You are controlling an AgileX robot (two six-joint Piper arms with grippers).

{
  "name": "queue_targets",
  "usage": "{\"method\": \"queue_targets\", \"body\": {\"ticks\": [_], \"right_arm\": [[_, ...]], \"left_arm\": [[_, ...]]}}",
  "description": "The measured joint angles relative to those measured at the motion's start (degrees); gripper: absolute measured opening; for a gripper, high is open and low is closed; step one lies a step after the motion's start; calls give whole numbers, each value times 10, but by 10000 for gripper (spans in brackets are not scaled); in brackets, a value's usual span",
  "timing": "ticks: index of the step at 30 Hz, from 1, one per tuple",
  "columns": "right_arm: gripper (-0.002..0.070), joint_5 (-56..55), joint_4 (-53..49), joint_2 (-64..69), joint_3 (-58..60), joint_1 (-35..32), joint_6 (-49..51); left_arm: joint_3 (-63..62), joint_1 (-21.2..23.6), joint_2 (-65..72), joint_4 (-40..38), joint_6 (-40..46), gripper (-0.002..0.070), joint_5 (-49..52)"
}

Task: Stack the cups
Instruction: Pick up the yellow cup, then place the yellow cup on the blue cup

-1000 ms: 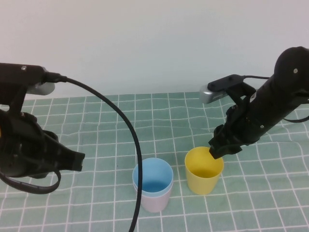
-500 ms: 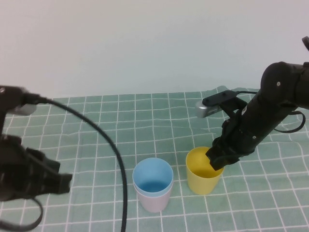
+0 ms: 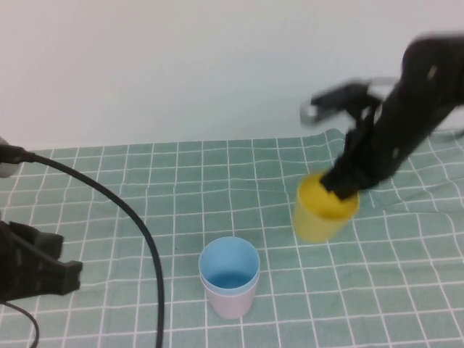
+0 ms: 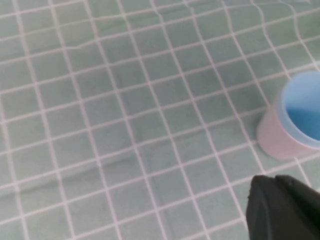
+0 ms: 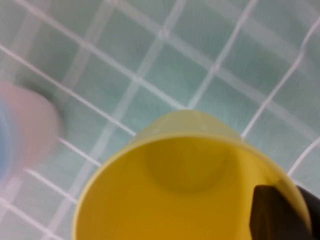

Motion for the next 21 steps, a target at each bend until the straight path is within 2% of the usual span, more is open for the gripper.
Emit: {"method": "queue_targets", "body": {"ticks": [5, 11, 14, 21], "right_arm": [[27, 75, 0, -40, -91, 49, 11], [27, 86, -37, -35, -118, 170, 45], [27, 90, -54, -18, -118, 195, 63], [27, 86, -66, 11, -118, 199, 74]], "left_arm": [[19, 0, -6, 65, -62, 0, -23], [41, 5, -28, 75, -88, 0, -56], [45, 34, -48, 73, -88, 0, -73], [69, 143, -96, 61, -90, -1, -85]]}}
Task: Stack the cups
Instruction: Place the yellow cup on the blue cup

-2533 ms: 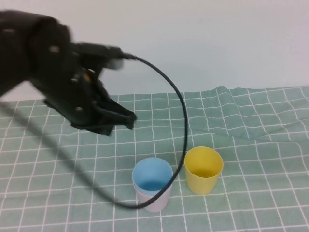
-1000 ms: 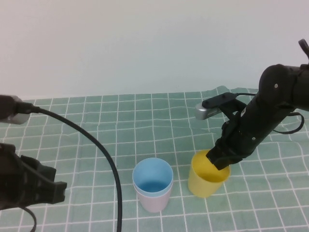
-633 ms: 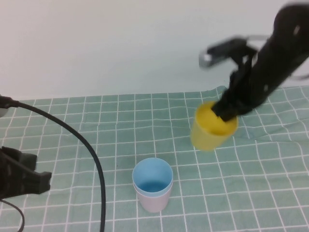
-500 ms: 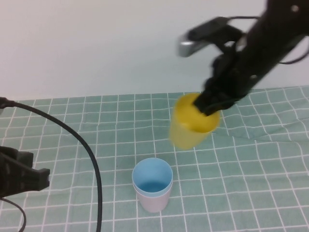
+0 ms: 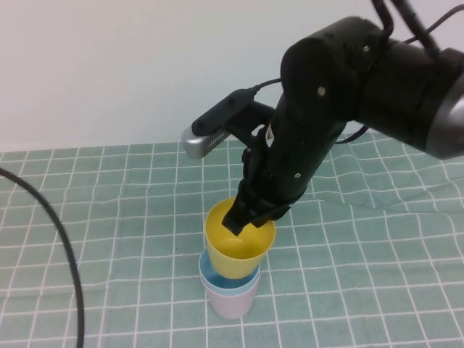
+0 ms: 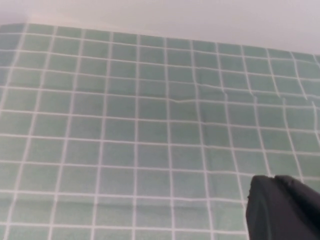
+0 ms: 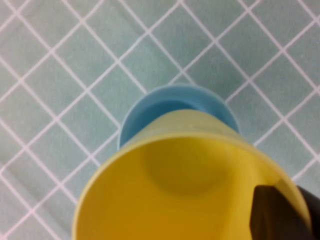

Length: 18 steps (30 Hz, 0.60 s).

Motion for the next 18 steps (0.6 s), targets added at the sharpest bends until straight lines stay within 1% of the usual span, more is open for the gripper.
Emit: {"method": "queue_targets", "body": {"ticks": [4, 18], "right_arm": [[27, -22, -1, 13, 0, 0, 1], [34, -20, -4, 51, 0, 0, 2]], "left_arm": [[21, 20, -23, -2, 0, 0, -12], [66, 20, -81, -5, 0, 0, -24]]}}
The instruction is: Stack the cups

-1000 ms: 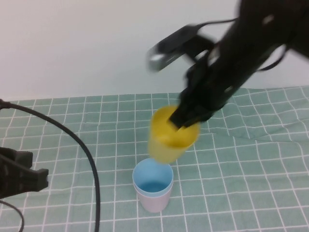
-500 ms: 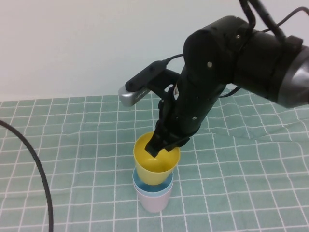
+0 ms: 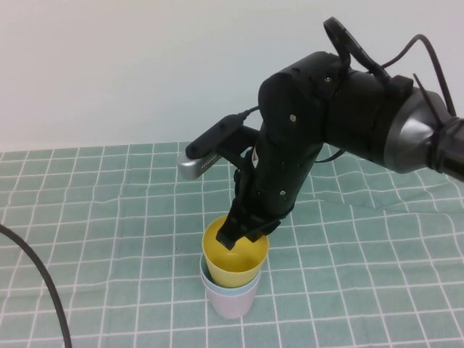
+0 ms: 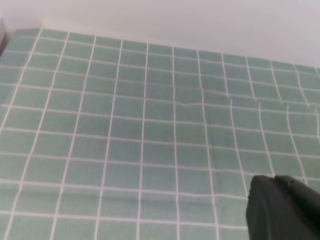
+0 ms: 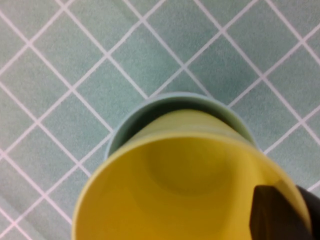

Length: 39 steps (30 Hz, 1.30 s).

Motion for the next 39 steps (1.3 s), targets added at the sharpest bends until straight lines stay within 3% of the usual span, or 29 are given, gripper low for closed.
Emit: {"method": "queue_targets", "body": {"ticks": [3, 9, 14, 17, 23, 29, 32, 36, 39], "right_arm": [[84, 0, 0, 0, 0, 0, 0], [258, -1, 0, 0, 0, 0, 0], [286, 1, -7, -18, 0, 0, 12], [258, 7, -31, -60, 0, 0, 36], [45, 24, -81, -203, 0, 0, 70], [8, 38, -132, -376, 27, 0, 93], [6, 42, -171, -464, 77, 0, 115], [3, 35, -195, -572, 123, 0, 138], [3, 15, -200, -642, 150, 0, 156]], "left_arm": [[7, 0, -1, 0, 0, -1, 13], [7, 0, -1, -7, -13, -1, 41], [7, 0, -1, -9, -21, -1, 68], [7, 0, -1, -9, -21, -1, 71], [8, 0, -34, -10, -12, -1, 34], [79, 9, -134, -26, 36, -1, -138], [166, 34, -186, -97, 120, -1, -234], [275, 88, -245, -260, 307, -1, -322], [333, 126, -267, -295, 359, -1, -328]]}}
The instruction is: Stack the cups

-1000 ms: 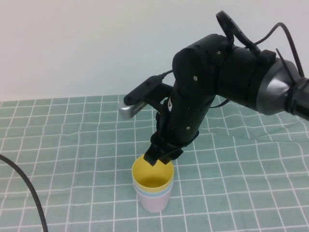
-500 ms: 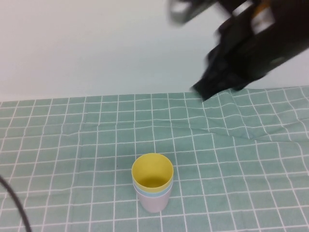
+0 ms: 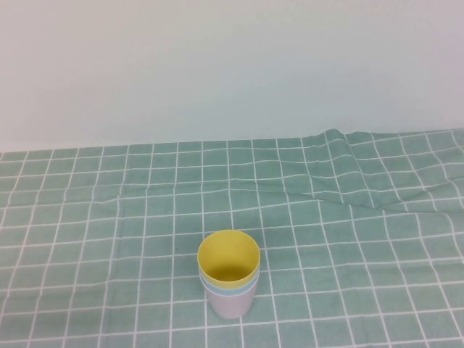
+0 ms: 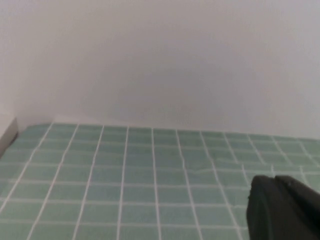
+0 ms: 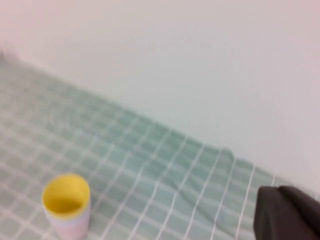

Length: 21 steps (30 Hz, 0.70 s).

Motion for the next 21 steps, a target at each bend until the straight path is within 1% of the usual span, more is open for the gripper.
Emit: {"method": "queue_targets", "body": {"ticks": [3, 6, 7, 10, 11, 15, 17, 21], "right_arm": [[3, -36, -19, -64, 46, 0, 13], [3, -104, -72, -103, 123, -1, 53], [3, -137, -92, -114, 161, -12, 75], [3, -259, -122, -143, 286, -80, 132], [3, -310, -122, -154, 337, -114, 149], [3, -480, -101, -207, 542, -245, 195], [3, -522, -89, -250, 620, -295, 206], [2, -545, -84, -343, 735, -364, 225]], "left_arm": [[31, 13, -8, 17, -15, -1, 8], [27, 14, -9, 32, -23, -1, 59], [27, 14, -9, 33, -24, -1, 83], [27, 14, -19, 28, -30, -1, 139], [27, 14, -25, 28, -30, -1, 152], [27, 14, -52, 28, -30, -1, 159], [27, 14, -51, 28, -30, -1, 159], [27, 14, -51, 29, -30, -1, 160]]}}
